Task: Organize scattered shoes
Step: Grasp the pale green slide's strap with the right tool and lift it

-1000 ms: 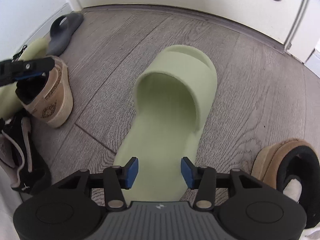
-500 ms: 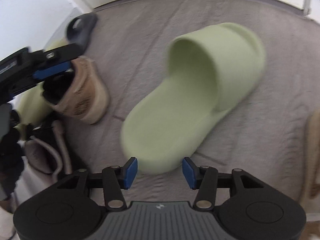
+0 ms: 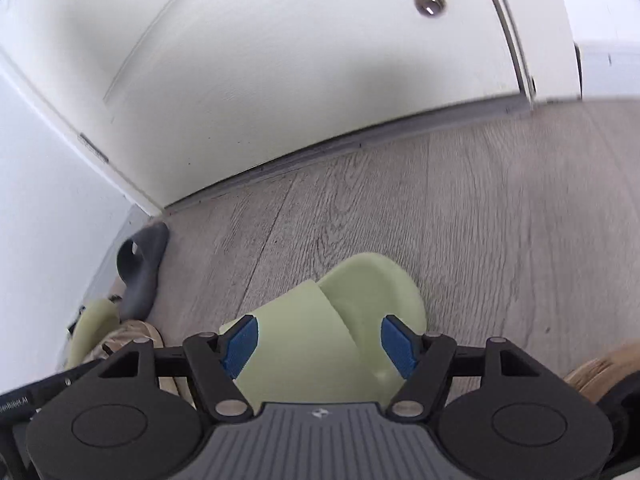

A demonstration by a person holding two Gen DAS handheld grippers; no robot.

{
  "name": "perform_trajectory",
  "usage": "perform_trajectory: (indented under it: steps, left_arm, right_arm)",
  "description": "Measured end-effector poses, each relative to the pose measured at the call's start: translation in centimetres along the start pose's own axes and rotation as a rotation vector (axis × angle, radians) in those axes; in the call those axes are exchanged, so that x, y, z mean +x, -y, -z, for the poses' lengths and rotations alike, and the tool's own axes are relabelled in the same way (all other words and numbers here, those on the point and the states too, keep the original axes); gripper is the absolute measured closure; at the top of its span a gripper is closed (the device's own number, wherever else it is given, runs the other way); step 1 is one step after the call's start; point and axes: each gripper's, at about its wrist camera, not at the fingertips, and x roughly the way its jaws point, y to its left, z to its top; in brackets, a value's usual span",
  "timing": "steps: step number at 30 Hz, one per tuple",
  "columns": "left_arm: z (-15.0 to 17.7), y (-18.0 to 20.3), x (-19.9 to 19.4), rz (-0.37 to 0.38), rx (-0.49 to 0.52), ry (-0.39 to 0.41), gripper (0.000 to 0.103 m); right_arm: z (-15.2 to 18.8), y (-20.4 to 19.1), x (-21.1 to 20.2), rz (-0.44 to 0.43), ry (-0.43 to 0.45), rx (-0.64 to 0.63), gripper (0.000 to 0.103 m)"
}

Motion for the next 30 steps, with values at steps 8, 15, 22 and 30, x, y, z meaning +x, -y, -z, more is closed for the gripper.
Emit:
perform_trajectory:
  steps: [8,15,22,30]
  left_arm:
    - [0.0,-0.2,0.0,0.002,-0.008,0.002,0.033]
    - [-0.1,-0.3,-0.7,0.010,-0.019,0.017,0.033]
    - [-0.2,-0.3,-1.0,0.011,0.009,0.018,0.033]
    - [0.1,0.6,-0.1,0.024,0.060,0.000,0.033]
  right_arm:
    - [2.0,1.0,0.3,-0.138,-0.022,0.159,0.053]
    - [2.2,0.4,-2.7,0.103,0.199,0.238,0.103]
    - [0.3,0.6,-0.8,-0.068,0.075,0.156,0.057]
    - [0.0,1.7,2.2,-0.253,-0.159,0.087,0.047]
